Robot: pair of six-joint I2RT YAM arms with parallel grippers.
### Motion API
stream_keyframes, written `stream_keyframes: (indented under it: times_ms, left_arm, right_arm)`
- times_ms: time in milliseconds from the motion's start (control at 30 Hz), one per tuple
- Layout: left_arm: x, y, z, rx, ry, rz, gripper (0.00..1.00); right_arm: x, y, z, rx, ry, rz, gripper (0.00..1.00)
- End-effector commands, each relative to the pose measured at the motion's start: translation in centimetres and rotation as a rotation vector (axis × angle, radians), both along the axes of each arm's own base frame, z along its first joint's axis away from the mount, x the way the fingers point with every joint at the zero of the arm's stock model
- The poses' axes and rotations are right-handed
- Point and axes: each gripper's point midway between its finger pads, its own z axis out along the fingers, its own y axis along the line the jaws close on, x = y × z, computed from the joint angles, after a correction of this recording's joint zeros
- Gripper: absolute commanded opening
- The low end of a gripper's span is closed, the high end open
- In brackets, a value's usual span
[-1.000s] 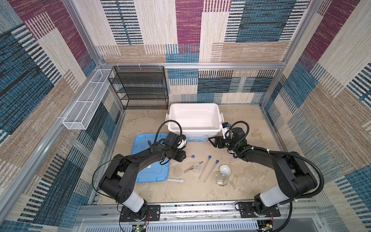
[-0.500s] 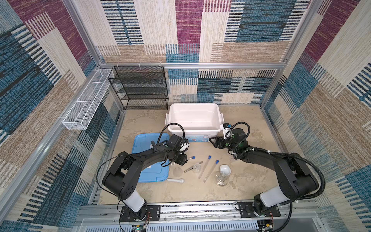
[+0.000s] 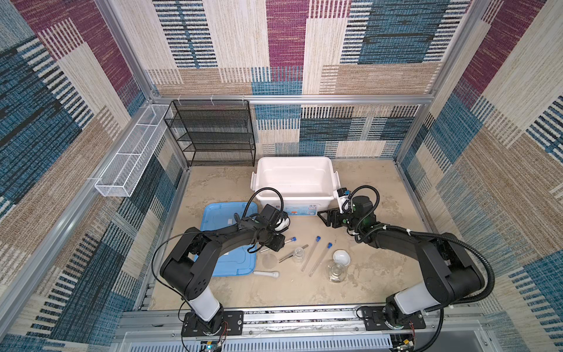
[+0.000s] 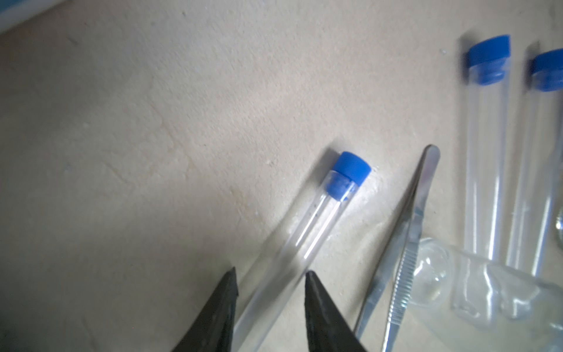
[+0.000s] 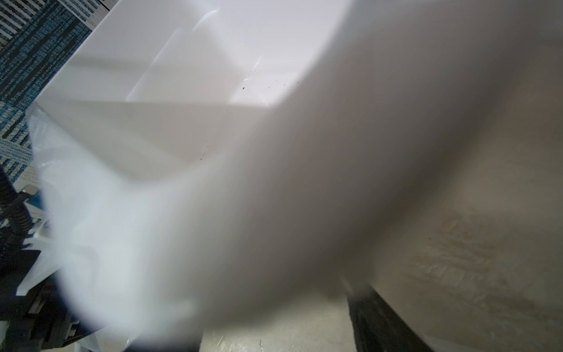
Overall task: Organize the chemistry lab equipment
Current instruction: 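Lower the left gripper and close it on the blue-capped test tube, then lift the test tube with the left gripper toward the right gripper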
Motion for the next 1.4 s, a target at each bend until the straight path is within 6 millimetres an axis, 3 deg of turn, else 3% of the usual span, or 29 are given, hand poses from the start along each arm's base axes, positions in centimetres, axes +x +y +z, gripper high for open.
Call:
stream_keyframes:
  times_ms: [0,200,333,567,900,1067,1367]
  left_arm:
    - [0.3,1.2,-0.8,0.072,0.004,0.046,0.41]
    - [0.8,1.6,-1.1,0.107,-0.011,0.066,0.40]
    - [1.3,1.5,-1.2,0.121,-0.022,0.059,0.40]
    - [1.5,1.3,-1.7,0.140,-0.027,0.048,0.35]
    - [1.2,1.4,-2.2,0.167,-0.047,0.040,0.28]
    - [1.4,1.4,-2.3,0.171,-0.057,0.039,0.24]
    - [1.5,1.3,-2.1,0.181,-0.075,0.031,0.21]
  right_arm:
    - [0.1,-0.2,0.3,-0.020,-0.032,0.002,0.74]
    - [-0.2,-0.6,0.3,-0.037,-0.043,-0.005,0.77]
    - [-0.1,-0.9,0.5,-0.030,-0.049,-0.030,0.89]
    - [-0.1,-1.2,1.1,-0.025,-0.060,-0.055,0.98]
    - [-1.2,-2.9,1.8,-0.057,-0.119,-0.112,0.99]
    - [-1.4,-2.9,0.9,-0.085,-0.090,-0.097,0.97]
    - [-1.5,-3.3,1.5,-0.064,-0.118,-0.132,0.97]
